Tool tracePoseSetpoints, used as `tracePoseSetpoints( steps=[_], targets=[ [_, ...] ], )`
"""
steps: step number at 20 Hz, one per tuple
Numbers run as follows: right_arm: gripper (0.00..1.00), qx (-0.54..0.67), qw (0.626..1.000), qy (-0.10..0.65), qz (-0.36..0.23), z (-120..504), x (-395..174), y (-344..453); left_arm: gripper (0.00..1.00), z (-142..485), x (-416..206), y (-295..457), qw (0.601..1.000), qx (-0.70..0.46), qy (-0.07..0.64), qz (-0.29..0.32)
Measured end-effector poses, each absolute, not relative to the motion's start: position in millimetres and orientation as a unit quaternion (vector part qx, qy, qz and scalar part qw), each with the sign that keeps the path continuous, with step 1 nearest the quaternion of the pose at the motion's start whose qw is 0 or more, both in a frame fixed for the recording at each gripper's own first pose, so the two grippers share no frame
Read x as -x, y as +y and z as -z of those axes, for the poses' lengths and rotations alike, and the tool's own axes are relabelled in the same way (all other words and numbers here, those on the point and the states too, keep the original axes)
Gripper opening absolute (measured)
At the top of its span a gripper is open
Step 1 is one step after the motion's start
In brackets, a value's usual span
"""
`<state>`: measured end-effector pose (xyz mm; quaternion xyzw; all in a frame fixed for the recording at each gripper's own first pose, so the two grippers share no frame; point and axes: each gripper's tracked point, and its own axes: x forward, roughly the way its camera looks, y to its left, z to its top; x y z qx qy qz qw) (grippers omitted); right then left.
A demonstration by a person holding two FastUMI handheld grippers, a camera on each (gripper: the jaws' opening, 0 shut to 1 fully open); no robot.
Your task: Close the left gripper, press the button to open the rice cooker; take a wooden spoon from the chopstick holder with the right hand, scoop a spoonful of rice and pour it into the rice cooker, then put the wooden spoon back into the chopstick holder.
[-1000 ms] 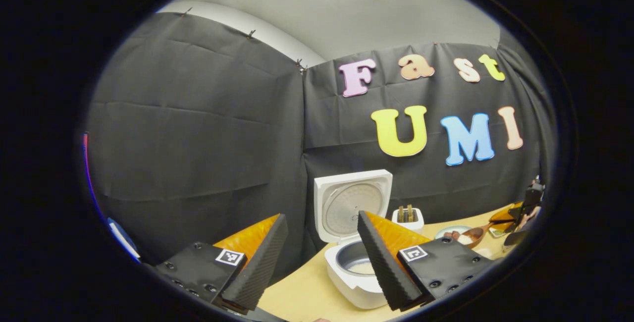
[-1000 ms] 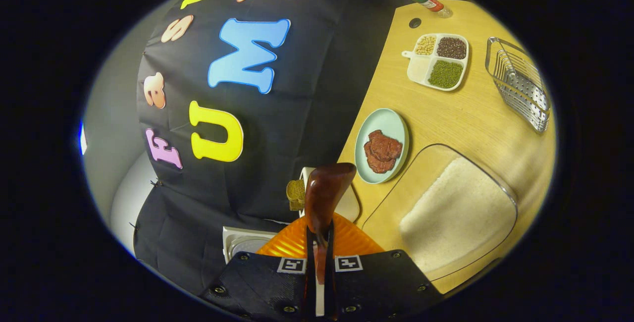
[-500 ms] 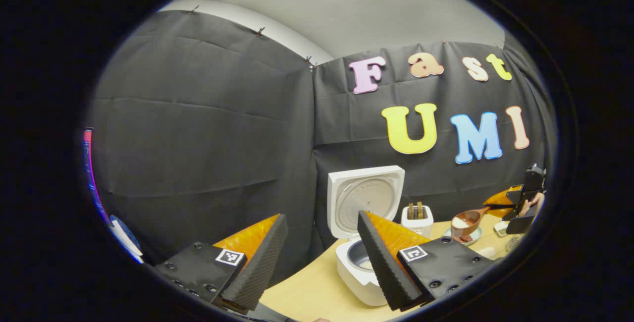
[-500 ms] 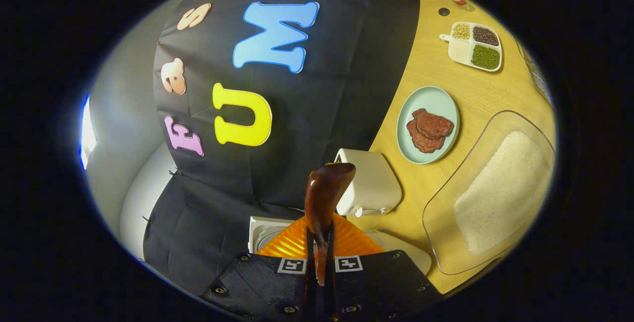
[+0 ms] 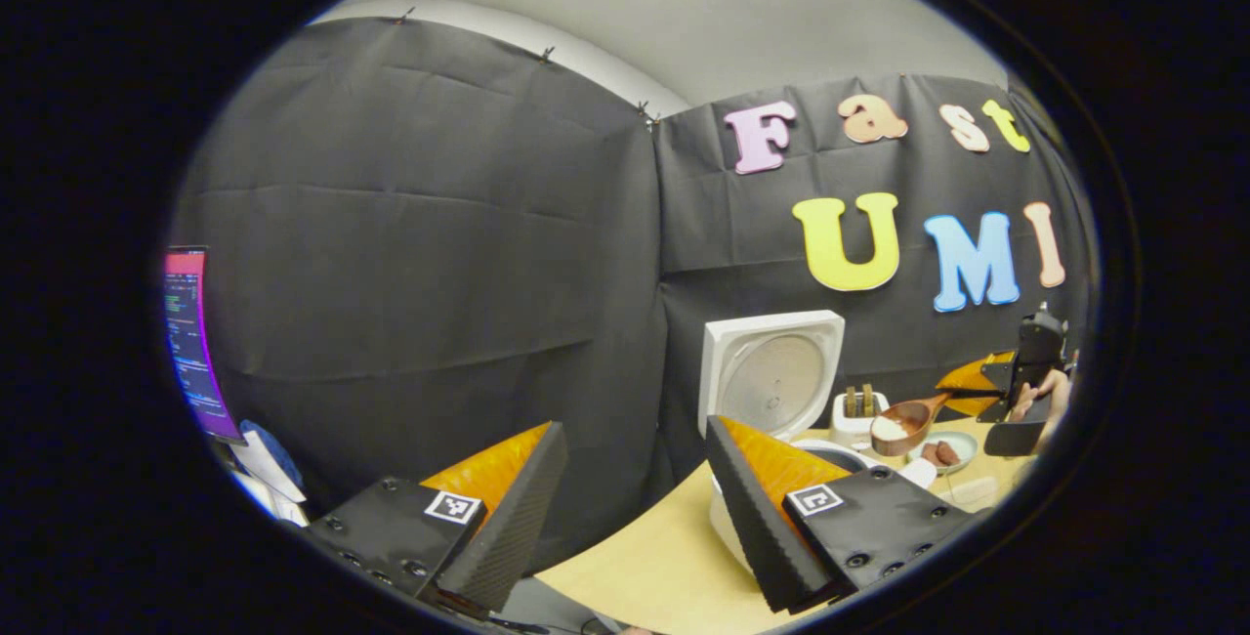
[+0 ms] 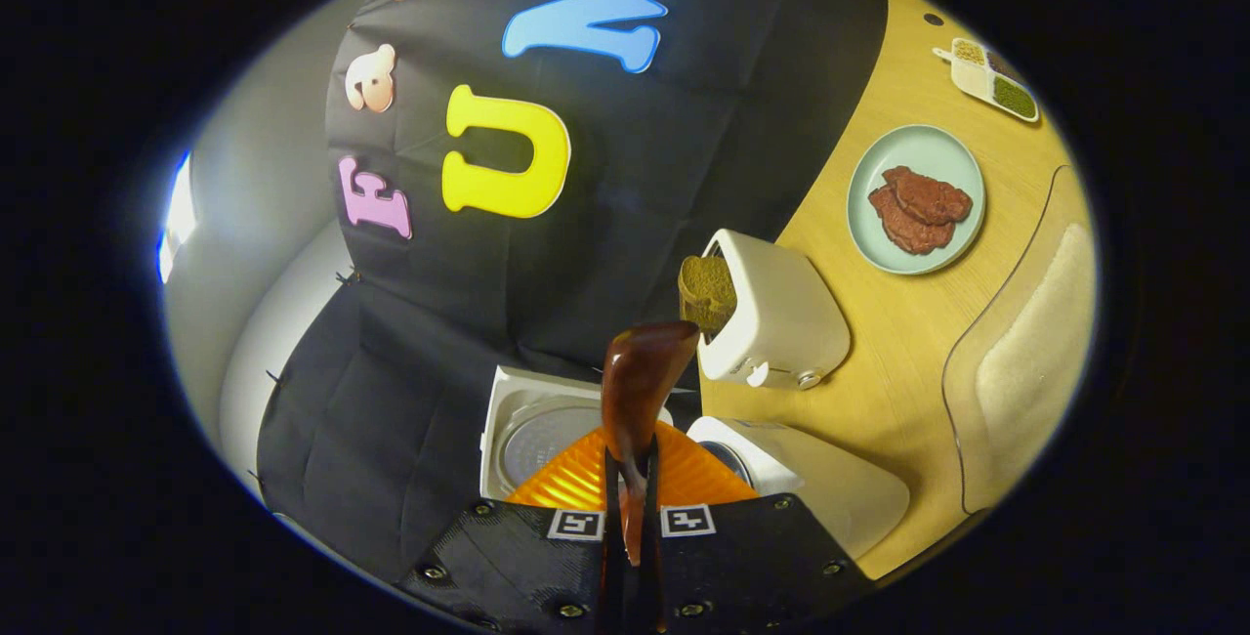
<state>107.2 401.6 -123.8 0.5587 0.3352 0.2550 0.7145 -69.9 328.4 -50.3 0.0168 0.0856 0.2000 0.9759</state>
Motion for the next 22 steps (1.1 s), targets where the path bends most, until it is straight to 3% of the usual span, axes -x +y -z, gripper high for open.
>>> tracePoseSetpoints(
  steps=[10,14,22],
  targets=[
    [0.07,-0.399,0.791,0.355,-0.299,153.5,-101.6,486.4,1.0,61.2,100.8,355.4,0.965,-0.014,0.103,-0.241],
    [0.07,-0.297,0.832,0.342,-0.32,167.8,-96.1,508.5,0.98,67.7,101.8,360.1,0.962,-0.011,0.11,-0.249],
    [0.06,-0.182,0.873,0.3,-0.34,168.7,-90.0,514.8,0.98,74.7,113.3,372.5,0.961,-0.007,0.115,-0.252]
  ],
)
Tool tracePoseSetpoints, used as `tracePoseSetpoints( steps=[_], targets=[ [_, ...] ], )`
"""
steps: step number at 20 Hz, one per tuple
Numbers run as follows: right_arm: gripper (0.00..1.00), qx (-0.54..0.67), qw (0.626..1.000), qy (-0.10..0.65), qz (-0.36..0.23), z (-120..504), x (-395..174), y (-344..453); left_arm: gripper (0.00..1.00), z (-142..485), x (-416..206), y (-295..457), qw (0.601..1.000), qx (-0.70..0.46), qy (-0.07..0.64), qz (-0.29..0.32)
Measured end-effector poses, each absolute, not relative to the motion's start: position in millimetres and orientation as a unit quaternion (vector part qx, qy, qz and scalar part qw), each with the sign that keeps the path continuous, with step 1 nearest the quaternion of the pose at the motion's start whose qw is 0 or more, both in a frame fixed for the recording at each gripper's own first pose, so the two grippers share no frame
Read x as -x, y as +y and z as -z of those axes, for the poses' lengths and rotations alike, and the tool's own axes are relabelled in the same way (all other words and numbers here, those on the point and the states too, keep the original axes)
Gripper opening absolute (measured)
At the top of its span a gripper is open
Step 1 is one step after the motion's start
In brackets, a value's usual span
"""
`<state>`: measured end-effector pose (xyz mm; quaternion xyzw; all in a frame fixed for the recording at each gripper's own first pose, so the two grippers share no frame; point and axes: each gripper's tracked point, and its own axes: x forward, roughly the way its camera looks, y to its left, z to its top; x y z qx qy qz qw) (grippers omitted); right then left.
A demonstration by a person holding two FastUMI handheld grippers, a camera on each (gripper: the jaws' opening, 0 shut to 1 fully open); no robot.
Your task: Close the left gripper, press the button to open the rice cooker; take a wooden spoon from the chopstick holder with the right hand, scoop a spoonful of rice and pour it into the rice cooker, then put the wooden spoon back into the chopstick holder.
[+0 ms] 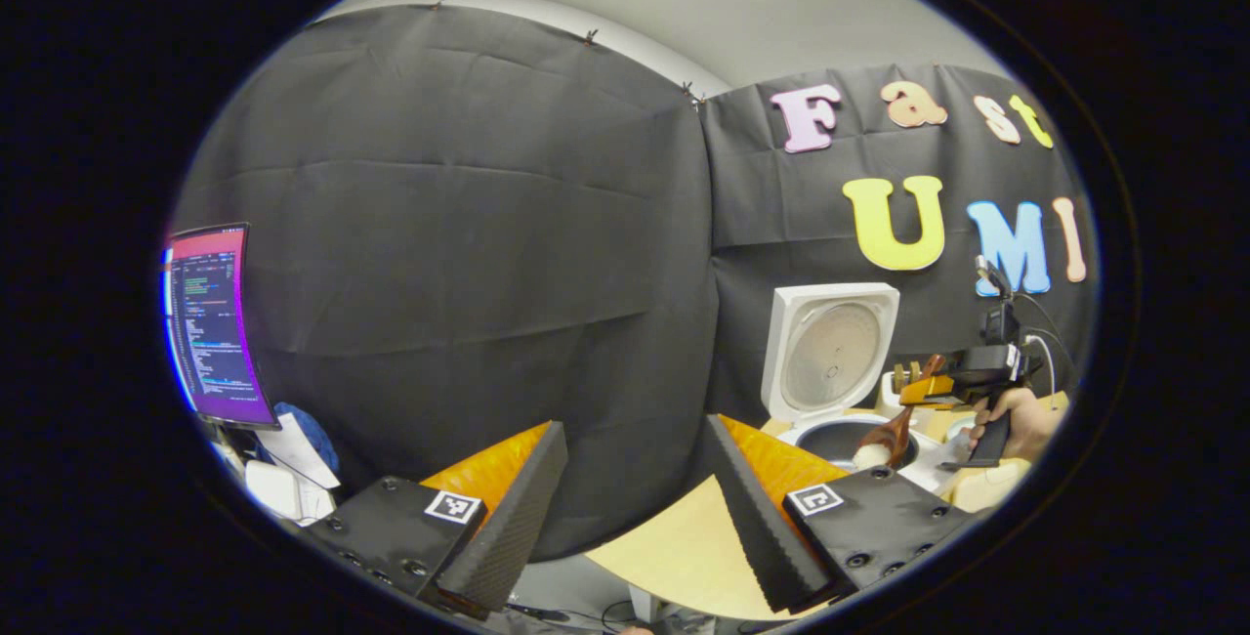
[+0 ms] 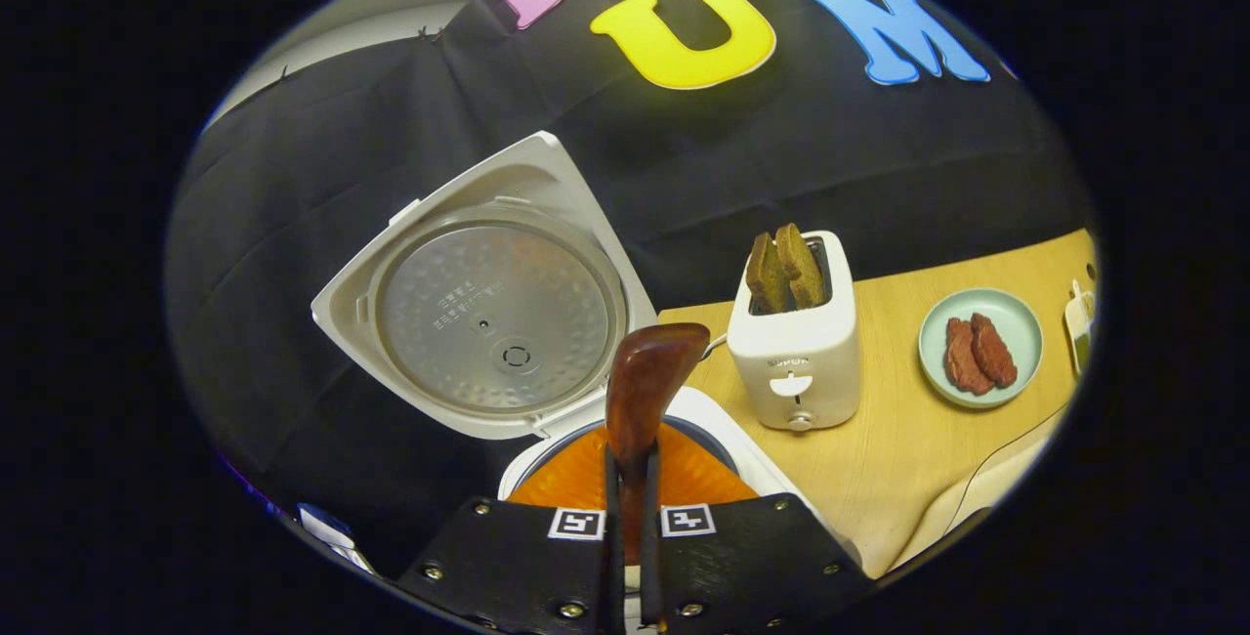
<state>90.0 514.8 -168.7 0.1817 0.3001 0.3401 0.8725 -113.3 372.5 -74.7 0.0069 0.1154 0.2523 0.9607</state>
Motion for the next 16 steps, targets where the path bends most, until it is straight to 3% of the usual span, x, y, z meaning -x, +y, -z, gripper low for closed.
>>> tracePoseSetpoints(
  steps=[9,16],
  targets=[
    [0.06,0.011,0.896,0.172,-0.408,126.4,-61.3,528.6,1.0,69.5,107.5,366.0,0.966,-0.003,0.114,-0.234],
    [0.06,0.073,0.907,0.07,-0.409,92.6,-59.8,519.6,1.0,68.2,104.4,365.2,0.966,0.0,0.111,-0.234]
  ],
)
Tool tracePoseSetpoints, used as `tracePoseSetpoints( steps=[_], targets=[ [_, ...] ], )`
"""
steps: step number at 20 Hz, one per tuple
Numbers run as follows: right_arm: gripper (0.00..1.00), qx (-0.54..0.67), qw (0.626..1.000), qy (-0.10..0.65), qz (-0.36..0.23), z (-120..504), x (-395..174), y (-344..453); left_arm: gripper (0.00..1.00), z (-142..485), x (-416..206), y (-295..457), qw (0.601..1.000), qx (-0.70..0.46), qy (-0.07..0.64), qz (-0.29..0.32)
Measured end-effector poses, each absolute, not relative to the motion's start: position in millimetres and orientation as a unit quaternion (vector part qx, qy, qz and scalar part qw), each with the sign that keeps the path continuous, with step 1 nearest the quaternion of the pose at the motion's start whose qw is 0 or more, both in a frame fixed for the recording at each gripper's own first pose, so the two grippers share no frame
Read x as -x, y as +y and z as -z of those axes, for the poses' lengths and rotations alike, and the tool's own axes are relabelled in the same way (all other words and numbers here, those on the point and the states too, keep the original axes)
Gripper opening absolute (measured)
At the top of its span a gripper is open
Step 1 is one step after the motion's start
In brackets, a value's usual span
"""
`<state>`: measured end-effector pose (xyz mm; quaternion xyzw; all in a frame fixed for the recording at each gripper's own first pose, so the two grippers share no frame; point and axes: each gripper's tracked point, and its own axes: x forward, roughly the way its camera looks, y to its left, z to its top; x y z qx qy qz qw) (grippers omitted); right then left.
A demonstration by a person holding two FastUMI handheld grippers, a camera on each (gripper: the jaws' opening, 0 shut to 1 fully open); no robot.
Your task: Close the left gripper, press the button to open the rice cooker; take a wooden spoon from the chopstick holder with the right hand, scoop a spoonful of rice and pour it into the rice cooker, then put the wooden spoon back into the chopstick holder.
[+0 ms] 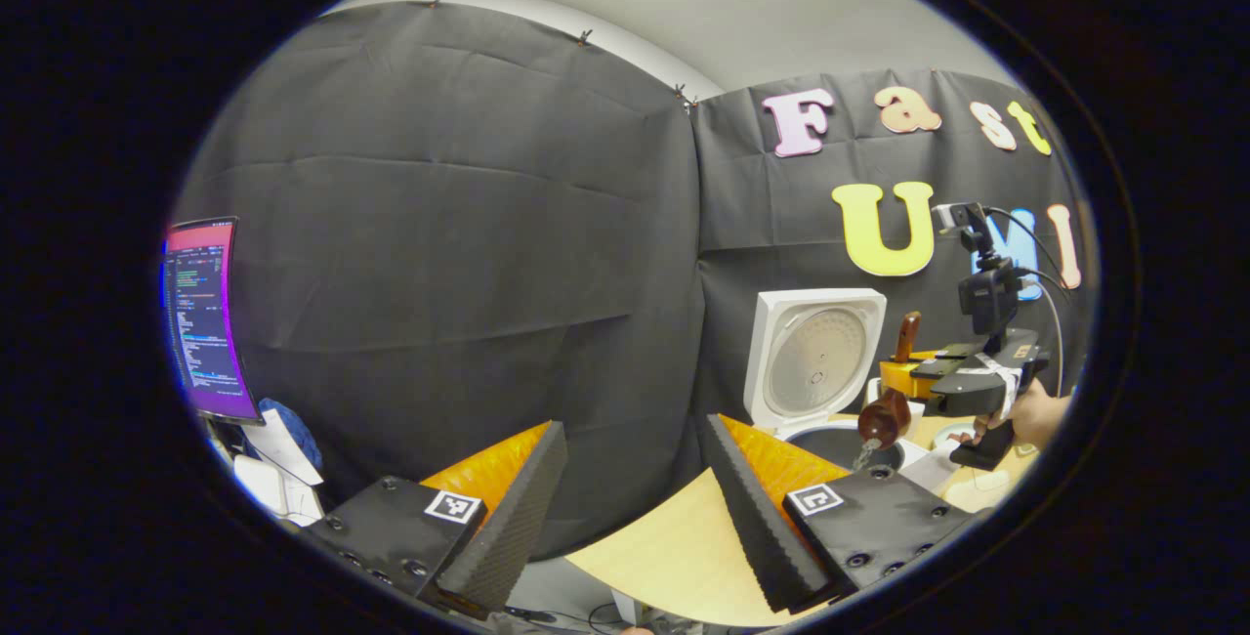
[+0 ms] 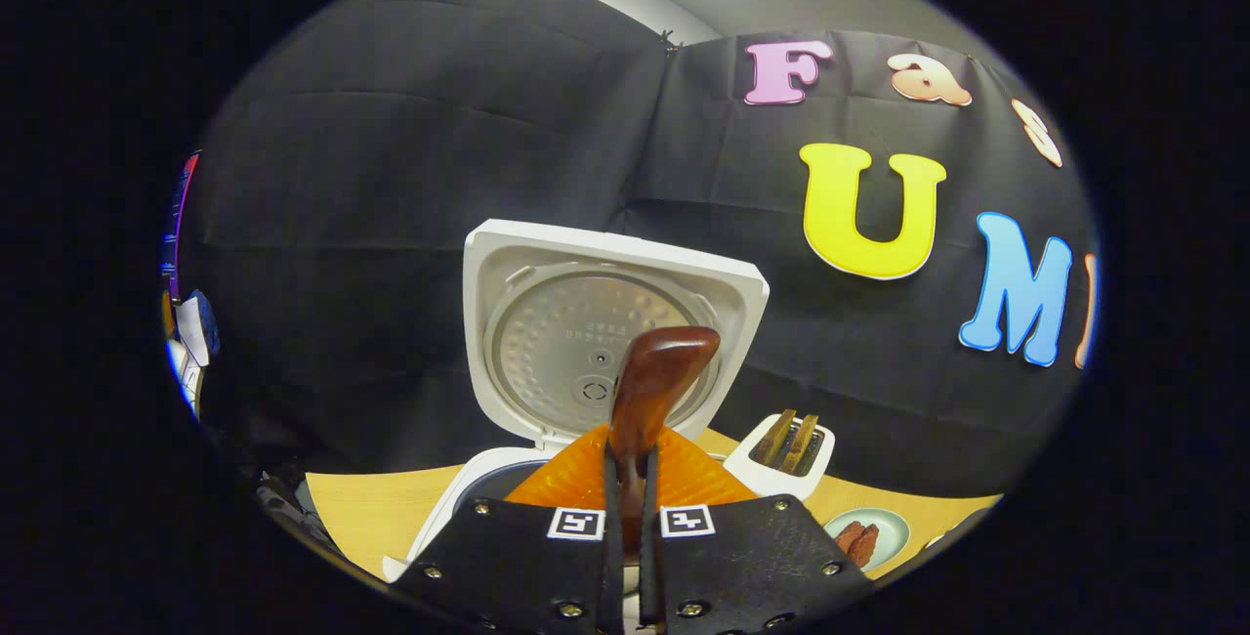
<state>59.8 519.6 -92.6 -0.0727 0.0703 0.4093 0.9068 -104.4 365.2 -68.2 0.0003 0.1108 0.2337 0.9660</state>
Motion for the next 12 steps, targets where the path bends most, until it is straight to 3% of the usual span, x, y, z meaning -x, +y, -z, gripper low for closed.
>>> tracePoseSetpoints(
  steps=[5,12],
  targets=[
    [0.07,0.076,0.903,0.033,-0.423,60.8,-50.4,512.6,1.0,64.2,98.9,357.6,0.969,0.003,0.103,-0.225],
    [0.07,-0.018,0.916,0.065,-0.396,29.0,-58.0,451.6,1.0,53.0,75.5,329.0,0.977,0.013,0.085,-0.197]
  ],
)
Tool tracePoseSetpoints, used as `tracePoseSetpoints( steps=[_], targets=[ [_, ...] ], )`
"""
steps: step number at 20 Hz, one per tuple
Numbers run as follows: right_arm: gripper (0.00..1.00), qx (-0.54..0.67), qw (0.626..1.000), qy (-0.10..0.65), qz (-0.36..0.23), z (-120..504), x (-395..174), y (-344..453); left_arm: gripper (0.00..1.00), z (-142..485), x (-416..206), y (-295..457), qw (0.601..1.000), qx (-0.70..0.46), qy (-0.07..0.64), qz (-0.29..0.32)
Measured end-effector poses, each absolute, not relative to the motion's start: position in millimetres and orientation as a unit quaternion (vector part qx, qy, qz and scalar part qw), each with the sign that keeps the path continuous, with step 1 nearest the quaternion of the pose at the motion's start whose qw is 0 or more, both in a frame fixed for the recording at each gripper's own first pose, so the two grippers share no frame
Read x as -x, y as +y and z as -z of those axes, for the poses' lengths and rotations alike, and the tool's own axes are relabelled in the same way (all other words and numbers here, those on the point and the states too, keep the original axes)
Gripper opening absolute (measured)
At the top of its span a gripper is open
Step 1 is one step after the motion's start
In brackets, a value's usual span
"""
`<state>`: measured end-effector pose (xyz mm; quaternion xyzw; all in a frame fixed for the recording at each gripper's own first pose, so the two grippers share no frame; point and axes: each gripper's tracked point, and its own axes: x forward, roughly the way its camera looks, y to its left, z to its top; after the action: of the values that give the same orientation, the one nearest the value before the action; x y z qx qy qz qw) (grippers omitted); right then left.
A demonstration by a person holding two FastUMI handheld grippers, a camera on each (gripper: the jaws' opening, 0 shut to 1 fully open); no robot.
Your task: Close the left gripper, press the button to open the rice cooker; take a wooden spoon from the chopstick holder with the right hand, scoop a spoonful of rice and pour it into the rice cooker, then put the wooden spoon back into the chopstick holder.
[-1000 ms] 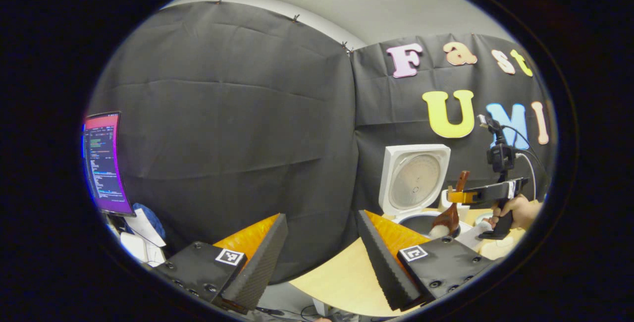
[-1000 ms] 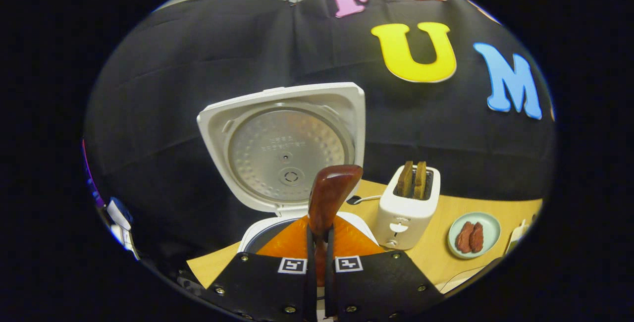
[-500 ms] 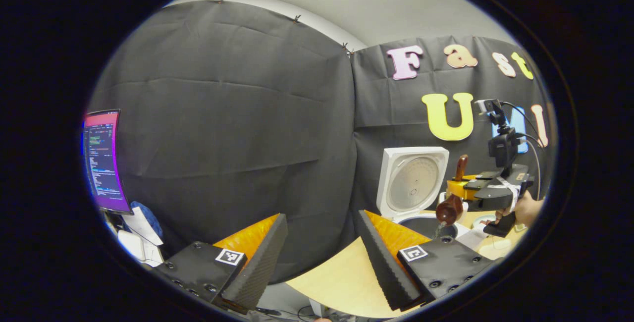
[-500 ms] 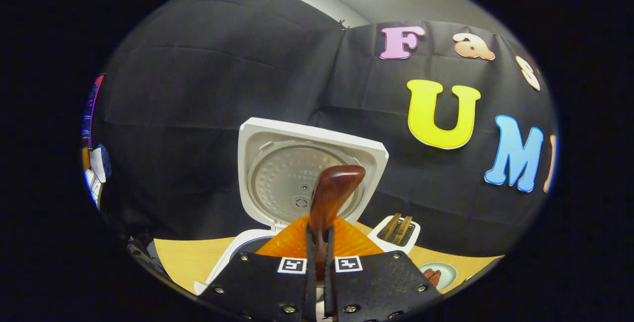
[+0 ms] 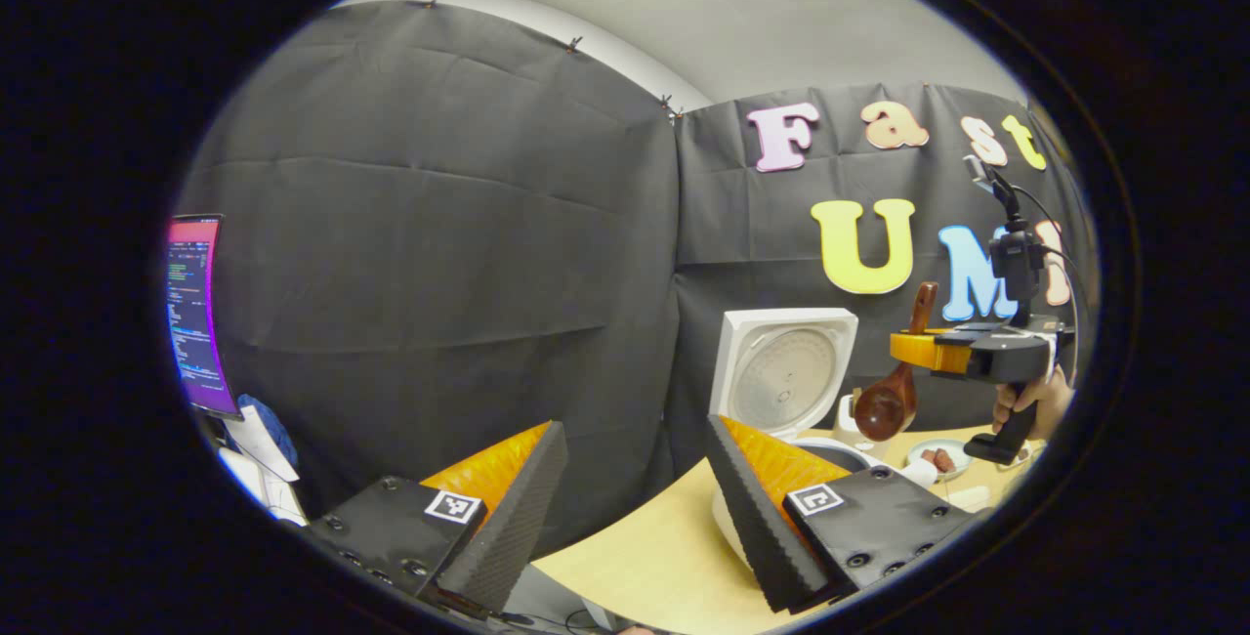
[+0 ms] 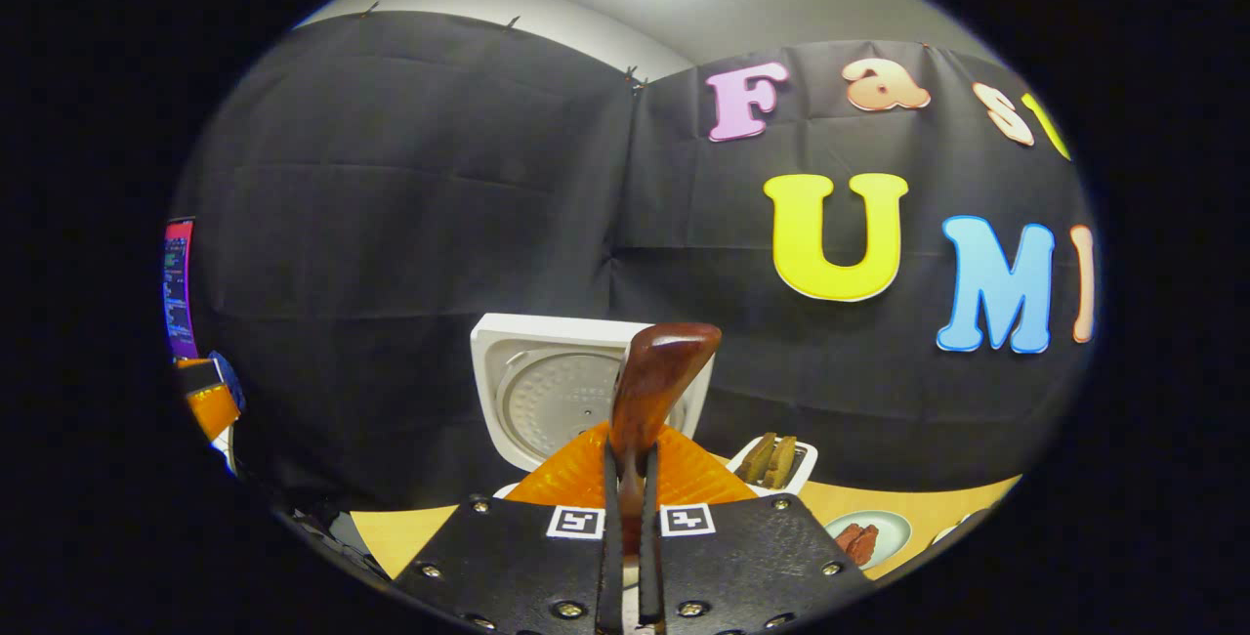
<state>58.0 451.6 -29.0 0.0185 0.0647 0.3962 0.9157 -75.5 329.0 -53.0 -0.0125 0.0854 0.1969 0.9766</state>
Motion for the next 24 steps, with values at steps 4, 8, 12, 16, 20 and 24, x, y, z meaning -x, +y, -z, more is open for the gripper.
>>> tracePoseSetpoints(
  steps=[4,8,12,16,20,24],
  targets=[
    [0.07,-0.023,0.932,0.072,-0.355,26.8,-73.6,390.5,1.0,44.2,53.1,300.6,0.982,0.014,0.072,-0.171],
    [0.07,-0.035,0.947,0.077,-0.31,26.5,-88.7,323.7,1.0,29.7,35.4,263.5,0.988,0.011,0.059,-0.141],
    [0.07,-0.053,0.961,0.093,-0.256,35.4,-105.8,252.7,1.0,23.4,13.7,223.6,0.992,0.015,0.052,-0.111],
    [0.07,-0.062,0.971,0.112,-0.203,50.4,-118.7,185.5,0.99,15.3,-3.1,185.4,0.995,0.013,0.046,-0.086],
    [0.07,-0.065,0.978,0.125,-0.153,73.5,-124.7,124.3,0.95,7.9,-15.4,154.1,0.997,0.009,0.041,-0.068],
    [0.07,-0.069,0.982,0.138,-0.108,91.1,-129.0,74.7,0.98,-5.9,-23.7,130.1,0.998,0.001,0.027,-0.06]
  ],
)
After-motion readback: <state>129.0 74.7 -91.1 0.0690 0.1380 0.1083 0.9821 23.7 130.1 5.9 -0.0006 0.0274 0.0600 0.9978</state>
